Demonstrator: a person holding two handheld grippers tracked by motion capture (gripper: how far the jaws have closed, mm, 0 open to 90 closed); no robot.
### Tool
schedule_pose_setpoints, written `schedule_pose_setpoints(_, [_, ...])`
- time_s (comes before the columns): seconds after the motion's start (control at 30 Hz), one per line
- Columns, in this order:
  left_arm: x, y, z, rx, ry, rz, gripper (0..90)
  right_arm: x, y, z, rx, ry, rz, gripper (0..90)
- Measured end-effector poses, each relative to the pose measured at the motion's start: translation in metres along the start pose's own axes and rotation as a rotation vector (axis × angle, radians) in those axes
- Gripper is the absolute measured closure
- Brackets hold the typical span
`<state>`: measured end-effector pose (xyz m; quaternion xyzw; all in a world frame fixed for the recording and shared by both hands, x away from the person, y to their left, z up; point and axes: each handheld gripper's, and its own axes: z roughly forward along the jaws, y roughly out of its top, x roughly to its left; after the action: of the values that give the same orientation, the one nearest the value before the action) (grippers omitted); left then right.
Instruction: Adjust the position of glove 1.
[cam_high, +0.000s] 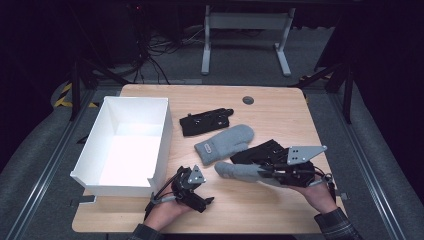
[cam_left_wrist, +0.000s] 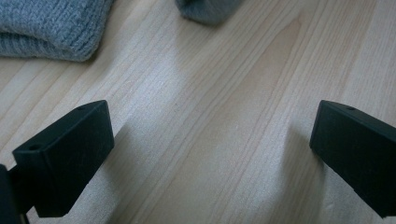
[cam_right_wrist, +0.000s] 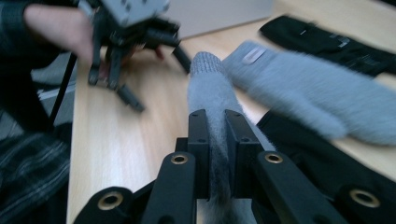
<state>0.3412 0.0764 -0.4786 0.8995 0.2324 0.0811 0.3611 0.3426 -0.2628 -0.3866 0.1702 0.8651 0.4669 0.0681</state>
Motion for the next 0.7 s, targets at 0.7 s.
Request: schedule_pose_setpoints(0.7, [-0.001, 0.012, -0.014, 0.044, -0.03, -0.021, 11.4, 0.026, -0.039, 0.003, 0.128, 0.068, 0.049, 61.2])
